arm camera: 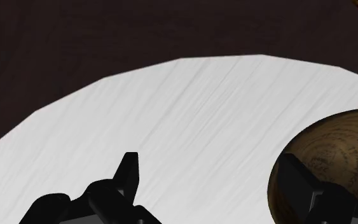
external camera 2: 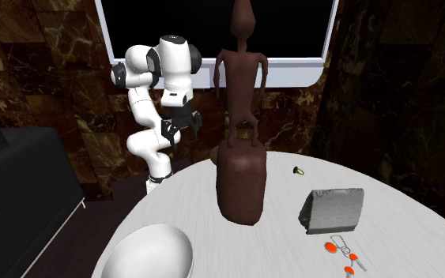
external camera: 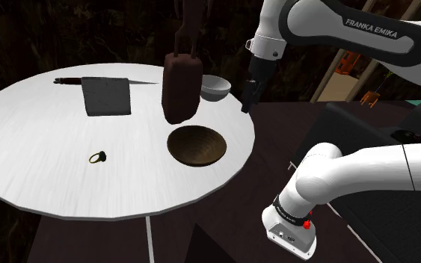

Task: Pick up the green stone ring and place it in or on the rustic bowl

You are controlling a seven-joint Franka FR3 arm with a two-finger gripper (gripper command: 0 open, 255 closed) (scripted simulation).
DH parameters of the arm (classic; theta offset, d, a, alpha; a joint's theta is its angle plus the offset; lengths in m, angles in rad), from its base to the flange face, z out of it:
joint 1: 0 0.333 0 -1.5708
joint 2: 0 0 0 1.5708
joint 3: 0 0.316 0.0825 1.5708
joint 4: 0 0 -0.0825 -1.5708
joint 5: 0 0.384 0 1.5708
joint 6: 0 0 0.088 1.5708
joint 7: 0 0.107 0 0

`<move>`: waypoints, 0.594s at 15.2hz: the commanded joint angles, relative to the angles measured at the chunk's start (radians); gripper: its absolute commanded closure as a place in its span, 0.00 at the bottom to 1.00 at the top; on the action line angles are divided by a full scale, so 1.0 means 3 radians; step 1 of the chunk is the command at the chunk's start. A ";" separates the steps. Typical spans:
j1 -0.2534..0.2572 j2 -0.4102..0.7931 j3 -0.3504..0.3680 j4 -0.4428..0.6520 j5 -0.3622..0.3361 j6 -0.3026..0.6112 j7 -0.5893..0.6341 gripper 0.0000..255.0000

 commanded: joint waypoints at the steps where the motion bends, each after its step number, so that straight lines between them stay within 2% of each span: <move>1: 0.0000 0.0000 0.0000 0.0000 0.0000 0.0000 0.0000 0.00; 9: 0.0071 0.0516 0.0569 0.0117 0.0378 0.0490 0.0714 0.00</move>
